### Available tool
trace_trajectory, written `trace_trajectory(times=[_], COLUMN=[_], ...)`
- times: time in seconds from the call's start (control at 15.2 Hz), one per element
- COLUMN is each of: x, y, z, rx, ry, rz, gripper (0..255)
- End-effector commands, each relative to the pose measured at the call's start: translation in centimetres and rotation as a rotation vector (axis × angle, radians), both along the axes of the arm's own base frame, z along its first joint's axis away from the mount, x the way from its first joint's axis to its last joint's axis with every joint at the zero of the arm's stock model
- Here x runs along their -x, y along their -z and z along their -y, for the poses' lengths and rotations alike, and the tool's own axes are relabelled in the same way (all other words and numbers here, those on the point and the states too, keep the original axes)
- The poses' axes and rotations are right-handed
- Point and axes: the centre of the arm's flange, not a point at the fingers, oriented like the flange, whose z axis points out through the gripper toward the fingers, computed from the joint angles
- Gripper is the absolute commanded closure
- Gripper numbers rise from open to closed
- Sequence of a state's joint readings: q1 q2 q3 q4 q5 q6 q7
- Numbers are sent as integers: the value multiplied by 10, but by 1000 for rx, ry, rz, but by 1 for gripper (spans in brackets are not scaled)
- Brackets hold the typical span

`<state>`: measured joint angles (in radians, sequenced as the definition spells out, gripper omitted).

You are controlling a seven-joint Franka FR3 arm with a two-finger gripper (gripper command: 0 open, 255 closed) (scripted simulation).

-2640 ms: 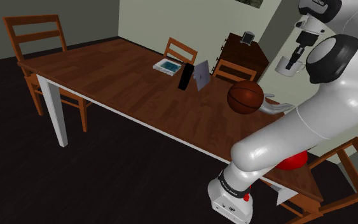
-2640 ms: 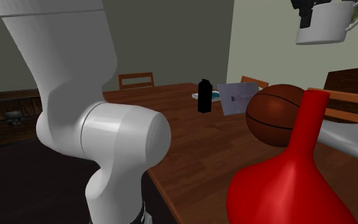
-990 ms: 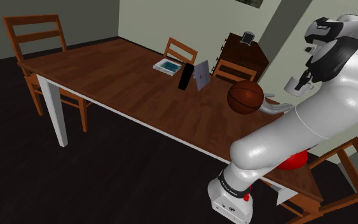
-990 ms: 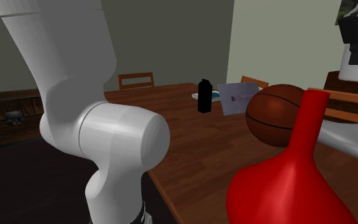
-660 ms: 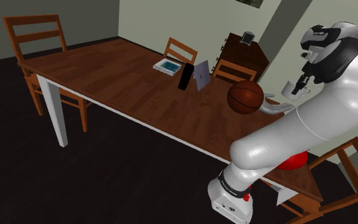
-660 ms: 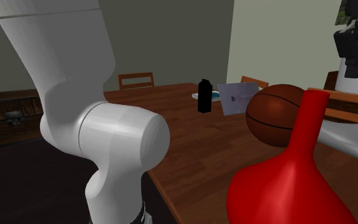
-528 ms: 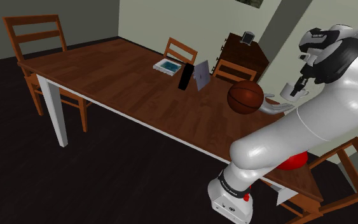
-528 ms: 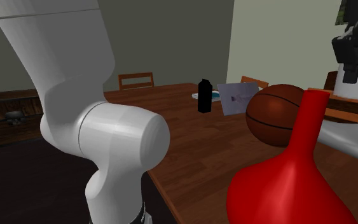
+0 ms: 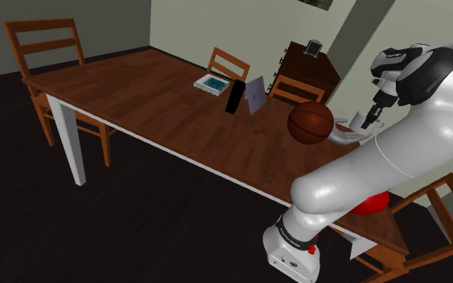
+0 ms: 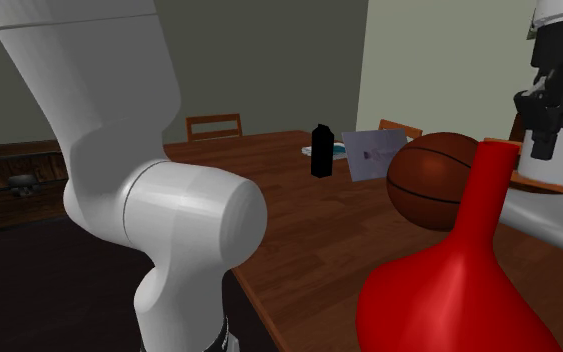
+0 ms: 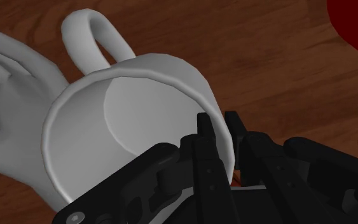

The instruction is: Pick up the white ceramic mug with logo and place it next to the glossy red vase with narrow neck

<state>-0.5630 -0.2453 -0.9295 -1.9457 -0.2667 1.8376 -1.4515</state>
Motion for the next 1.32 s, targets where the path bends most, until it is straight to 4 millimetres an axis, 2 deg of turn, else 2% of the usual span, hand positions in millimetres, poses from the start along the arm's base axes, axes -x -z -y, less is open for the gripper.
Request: trace_trajectory(times=[0.0,1.25], x=[-1,-1], y=[11,111], z=[-2,-2], rx=[1,1], ry=[0,0], rz=[0,0], gripper=[255,255])
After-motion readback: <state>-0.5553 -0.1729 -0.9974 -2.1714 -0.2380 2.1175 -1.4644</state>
